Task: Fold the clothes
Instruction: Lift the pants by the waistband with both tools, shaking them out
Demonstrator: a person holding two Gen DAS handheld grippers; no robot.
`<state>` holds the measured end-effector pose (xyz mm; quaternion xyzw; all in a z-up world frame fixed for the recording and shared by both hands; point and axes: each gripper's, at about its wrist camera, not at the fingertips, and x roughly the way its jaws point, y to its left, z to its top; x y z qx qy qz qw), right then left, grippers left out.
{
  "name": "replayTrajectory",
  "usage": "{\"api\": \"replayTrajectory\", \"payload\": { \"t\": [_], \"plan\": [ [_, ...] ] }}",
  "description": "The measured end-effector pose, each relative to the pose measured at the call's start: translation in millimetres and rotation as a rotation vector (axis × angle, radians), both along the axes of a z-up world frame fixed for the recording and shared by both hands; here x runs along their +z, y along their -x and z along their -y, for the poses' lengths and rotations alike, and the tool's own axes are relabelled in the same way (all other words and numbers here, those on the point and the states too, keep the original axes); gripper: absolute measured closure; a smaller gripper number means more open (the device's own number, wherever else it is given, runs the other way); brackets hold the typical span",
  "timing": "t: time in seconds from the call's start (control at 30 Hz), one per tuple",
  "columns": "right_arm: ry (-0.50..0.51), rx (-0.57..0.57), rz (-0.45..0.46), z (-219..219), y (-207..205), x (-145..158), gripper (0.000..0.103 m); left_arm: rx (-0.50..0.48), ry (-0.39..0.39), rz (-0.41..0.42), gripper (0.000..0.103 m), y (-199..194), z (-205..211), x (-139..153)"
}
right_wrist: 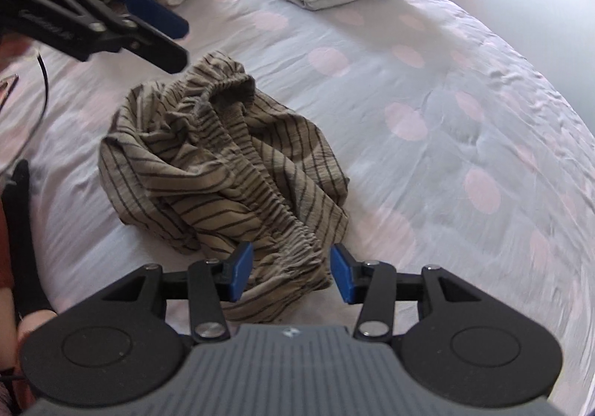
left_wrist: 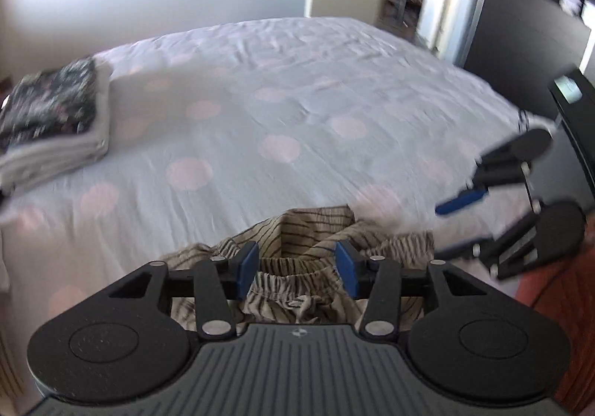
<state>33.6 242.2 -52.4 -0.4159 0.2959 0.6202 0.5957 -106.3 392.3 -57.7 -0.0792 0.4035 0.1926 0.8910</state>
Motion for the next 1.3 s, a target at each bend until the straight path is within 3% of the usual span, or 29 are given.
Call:
{"api": "replayTrajectory", "payload": {
  "t": [0.13,0.27,0.4,0.47,0.57,0.7,0.83,0.97,1.1,1.3],
  "plan": [
    [0.048,-0.023,-0.071,-14.7,-23.0,-14.6,0.053,-0.127,-0.143,-0.141,0.047,-9.4,5.6,-11.0],
    [0.095,-0.018,-0.128,-27.2,-35.3,-34.3,0.053,-0.223,-0.235,-0.252,0.047,-13.2,4.9,-29.9],
    [0.135,-0.027,-0.192,-29.7,-39.1,-52.7,0.06,-0.267,-0.287,-0.302,0.047,-18.1,-2.8,-45.7],
    [0.142,-0.019,-0.206,-24.6,-36.7,-54.2,0.068,-0.296,-0.322,-0.327,0.047,-21.9,-7.6,-51.3],
    [0.146,-0.004,-0.208,-15.3,-32.4,-51.6,0.07,-0.365,-0.36,-0.363,0.047,-32.8,-17.3,-55.4],
    [0.149,-0.006,-0.23,-6.4,-32.0,-49.5,0.07,-0.462,-0.348,-0.431,0.044,-56.7,-37.5,-66.5],
    [0.15,-0.013,-0.255,-2.8,-35.3,-51.4,0.07,-0.515,-0.242,-0.496,0.043,-81.8,-58.9,-85.6],
    [0.15,-0.021,-0.277,0.1,-38.9,-52.7,0.07,-0.536,-0.174,-0.544,0.043,-95.4,-70.0,-105.9],
    [0.15,-0.028,-0.294,1.4,-42.7,-54.3,0.07,-0.537,-0.154,-0.561,0.045,-100.2,-70.9,-119.6],
    [0.154,-0.034,-0.294,1.7,-42.6,-52.0,0.07,-0.522,-0.172,-0.531,0.082,-86.5,-55.7,-116.7]
  ]
}}
